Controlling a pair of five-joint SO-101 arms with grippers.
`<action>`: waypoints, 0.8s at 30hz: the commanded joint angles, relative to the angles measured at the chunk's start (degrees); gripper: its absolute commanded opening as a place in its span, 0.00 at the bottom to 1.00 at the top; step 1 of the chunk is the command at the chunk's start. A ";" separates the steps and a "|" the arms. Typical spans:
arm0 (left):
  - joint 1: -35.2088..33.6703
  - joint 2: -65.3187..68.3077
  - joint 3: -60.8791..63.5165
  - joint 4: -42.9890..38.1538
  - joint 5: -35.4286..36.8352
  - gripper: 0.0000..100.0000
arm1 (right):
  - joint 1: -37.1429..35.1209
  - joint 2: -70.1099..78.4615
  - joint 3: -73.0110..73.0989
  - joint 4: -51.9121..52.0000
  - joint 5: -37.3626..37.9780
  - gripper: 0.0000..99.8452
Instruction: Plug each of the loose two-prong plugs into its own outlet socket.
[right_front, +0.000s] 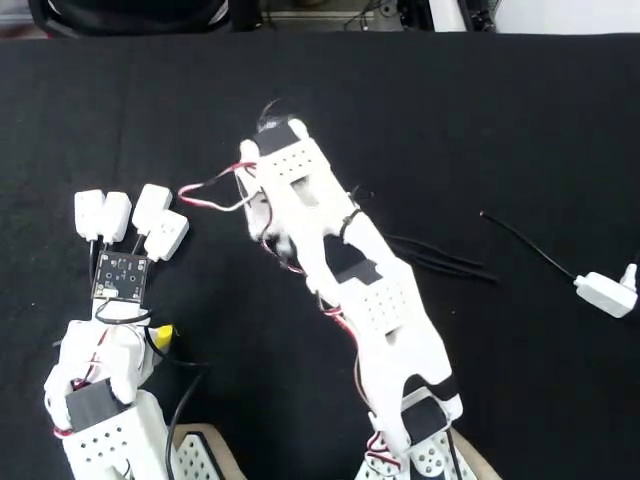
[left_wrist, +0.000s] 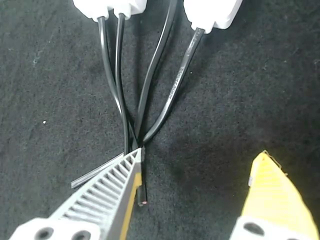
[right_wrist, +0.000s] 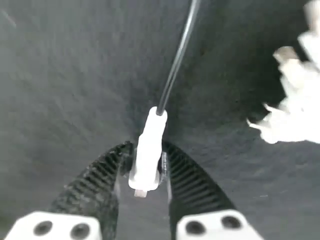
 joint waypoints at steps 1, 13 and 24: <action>-0.57 -0.35 -0.48 0.35 -0.09 0.33 | 1.58 -0.31 7.52 2.11 20.22 0.04; -0.57 -0.35 -0.48 0.35 -0.09 0.33 | 1.67 -1.10 12.79 2.20 39.91 0.07; -0.57 -0.35 -0.48 0.35 -0.09 0.33 | 3.34 -1.10 7.96 2.29 33.58 0.23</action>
